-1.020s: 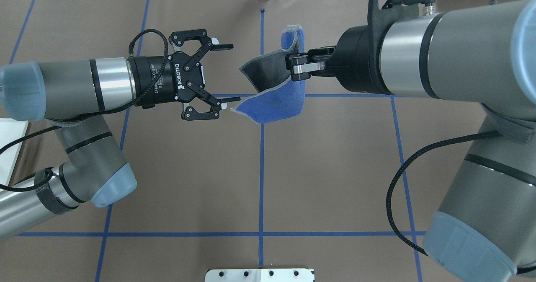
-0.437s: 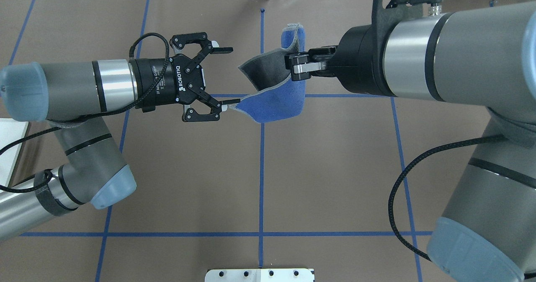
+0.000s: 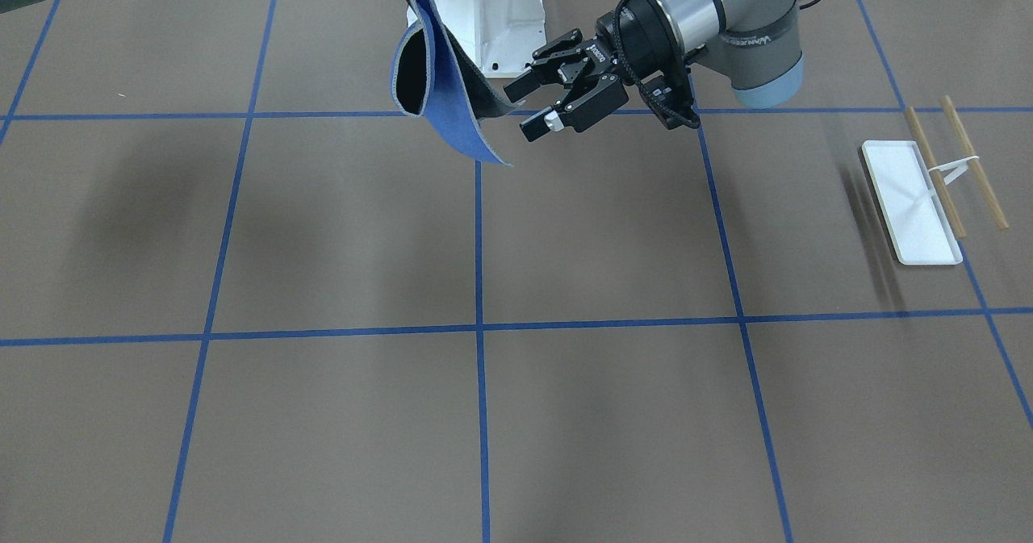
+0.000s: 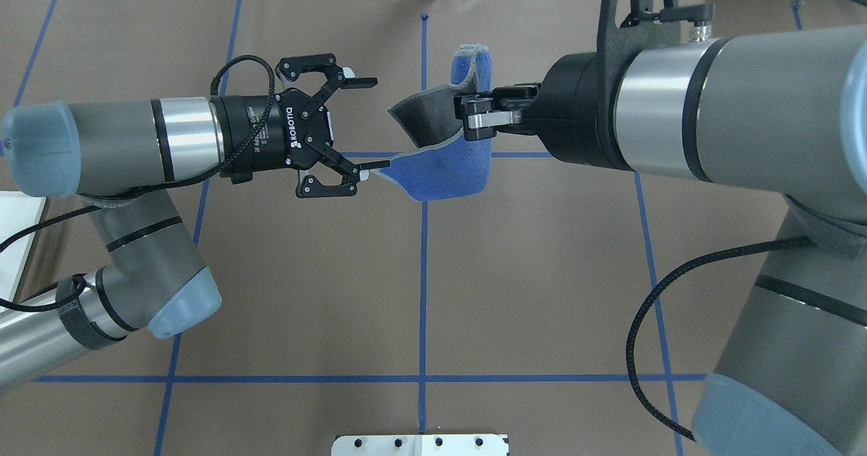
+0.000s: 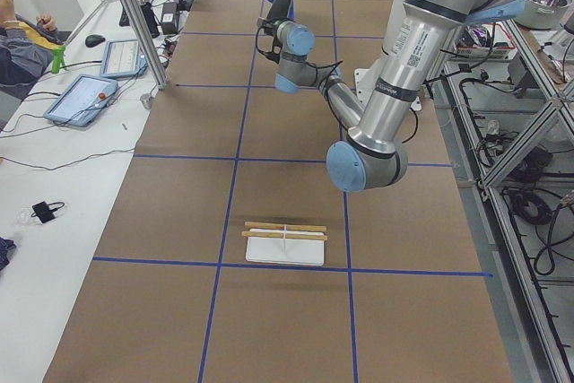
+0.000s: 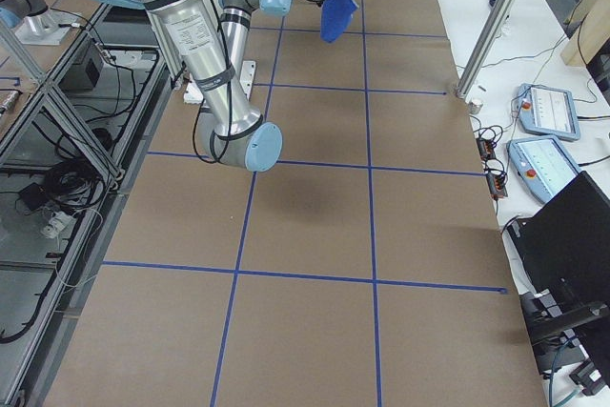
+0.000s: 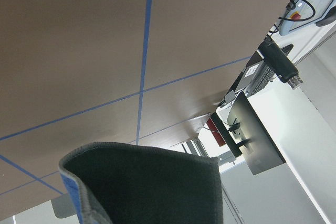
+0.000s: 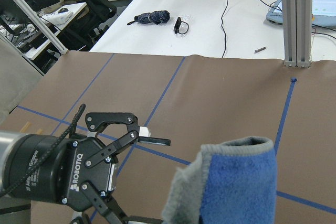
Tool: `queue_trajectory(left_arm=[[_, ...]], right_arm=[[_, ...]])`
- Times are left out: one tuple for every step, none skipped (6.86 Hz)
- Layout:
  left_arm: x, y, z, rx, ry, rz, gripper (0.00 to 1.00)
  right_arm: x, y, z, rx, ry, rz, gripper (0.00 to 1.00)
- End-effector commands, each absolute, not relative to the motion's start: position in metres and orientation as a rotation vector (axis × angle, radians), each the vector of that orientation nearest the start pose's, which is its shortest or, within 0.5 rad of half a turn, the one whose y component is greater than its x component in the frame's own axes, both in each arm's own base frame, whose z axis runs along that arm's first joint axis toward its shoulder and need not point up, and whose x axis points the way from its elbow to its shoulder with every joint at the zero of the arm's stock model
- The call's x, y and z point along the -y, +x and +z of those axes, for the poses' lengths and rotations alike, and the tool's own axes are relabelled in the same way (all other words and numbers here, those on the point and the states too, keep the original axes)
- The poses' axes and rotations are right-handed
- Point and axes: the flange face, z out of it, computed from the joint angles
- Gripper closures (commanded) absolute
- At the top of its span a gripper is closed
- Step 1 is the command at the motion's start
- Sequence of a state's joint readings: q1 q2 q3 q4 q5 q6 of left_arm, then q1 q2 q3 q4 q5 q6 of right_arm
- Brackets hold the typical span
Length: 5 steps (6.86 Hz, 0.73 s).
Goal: Hang towel on rack
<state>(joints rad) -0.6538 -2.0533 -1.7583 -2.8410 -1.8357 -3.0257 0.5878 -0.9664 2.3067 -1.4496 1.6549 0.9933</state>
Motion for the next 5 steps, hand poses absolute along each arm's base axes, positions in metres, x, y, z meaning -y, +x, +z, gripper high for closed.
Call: queue_trajectory(left_arm=[[0.4246, 0.3782, 0.1675, -1.855, -0.997, -1.112, 0.03], [0.4239, 0.3815, 0.17, -1.847, -0.999, -1.114, 0.03], [0.4232, 0.3806, 0.1689, -1.849, -1.001, -1.113, 0.03], [0.4226, 0.3812, 0.1681, -1.849, -1.001, -1.11, 0.03], [0.4216, 0.3813, 0.1666, -1.852, -1.004, -1.105, 0.03]], right_arm=[[0.3459, -0.2994, 0.0417, 1.258, 0.748, -0.053, 1.0], [0.3454, -0.2993, 0.035, 1.273, 0.75, -0.043, 1.0], [0.3445, -0.3005, 0.0356, 1.273, 0.748, -0.046, 1.0], [0.3426, -0.301, 0.035, 1.274, 0.751, -0.045, 1.0], [0.3385, -0.3021, 0.0345, 1.28, 0.751, -0.05, 1.0]])
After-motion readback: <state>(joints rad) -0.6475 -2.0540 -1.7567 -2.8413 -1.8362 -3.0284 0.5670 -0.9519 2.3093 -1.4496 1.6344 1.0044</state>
